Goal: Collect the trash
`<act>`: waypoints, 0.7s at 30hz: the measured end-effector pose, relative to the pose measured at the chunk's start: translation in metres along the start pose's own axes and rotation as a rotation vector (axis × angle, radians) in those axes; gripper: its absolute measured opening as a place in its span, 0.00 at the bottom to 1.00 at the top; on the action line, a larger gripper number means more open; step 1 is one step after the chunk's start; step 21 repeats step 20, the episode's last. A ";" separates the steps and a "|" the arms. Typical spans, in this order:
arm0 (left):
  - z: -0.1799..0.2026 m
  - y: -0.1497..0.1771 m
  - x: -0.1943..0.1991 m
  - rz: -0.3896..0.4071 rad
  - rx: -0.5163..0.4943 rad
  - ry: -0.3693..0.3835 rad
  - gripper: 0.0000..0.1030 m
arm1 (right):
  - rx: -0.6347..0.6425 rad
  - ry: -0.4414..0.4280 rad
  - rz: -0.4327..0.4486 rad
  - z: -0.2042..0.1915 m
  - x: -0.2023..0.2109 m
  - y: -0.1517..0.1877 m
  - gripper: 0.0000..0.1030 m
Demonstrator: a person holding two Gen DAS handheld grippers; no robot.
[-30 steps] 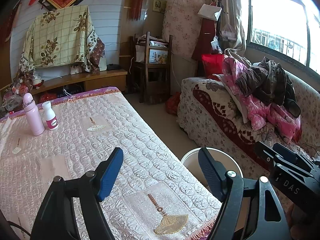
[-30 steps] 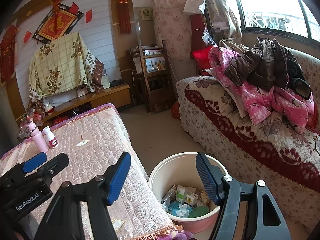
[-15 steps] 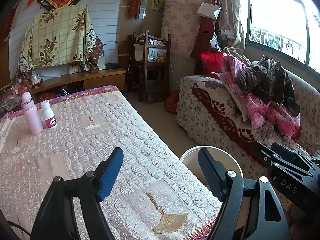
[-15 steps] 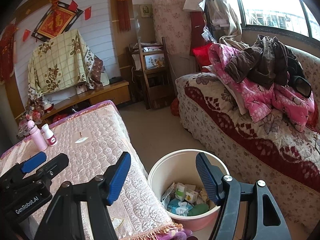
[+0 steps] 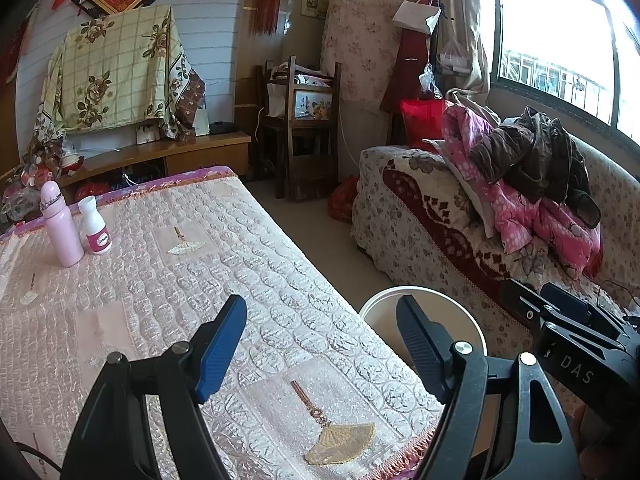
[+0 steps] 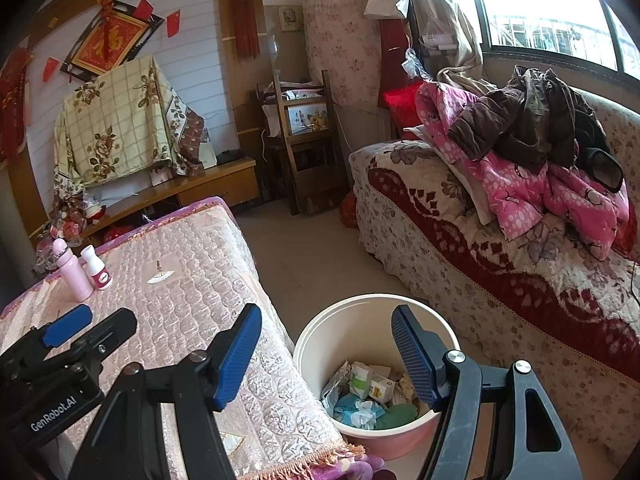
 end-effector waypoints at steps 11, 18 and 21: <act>-0.004 0.000 -0.002 -0.009 0.011 0.006 0.75 | 0.001 0.000 -0.011 -0.001 -0.003 0.001 0.69; -0.011 0.002 -0.001 -0.001 0.015 0.000 0.75 | 0.015 -0.003 -0.019 -0.008 -0.005 0.002 0.69; -0.016 0.003 -0.001 -0.005 0.021 -0.005 0.75 | 0.020 -0.006 -0.024 -0.012 -0.007 0.002 0.69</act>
Point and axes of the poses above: each gripper's, at about its wrist camera, not at the fingertips, and x roughly against the way its jaws point, z to its right, y to its underside, the point moved 2 cm from there along -x, roughly the way its jaws point, and after that the axes turned 4 degrees about x, right-handed, at the moved point
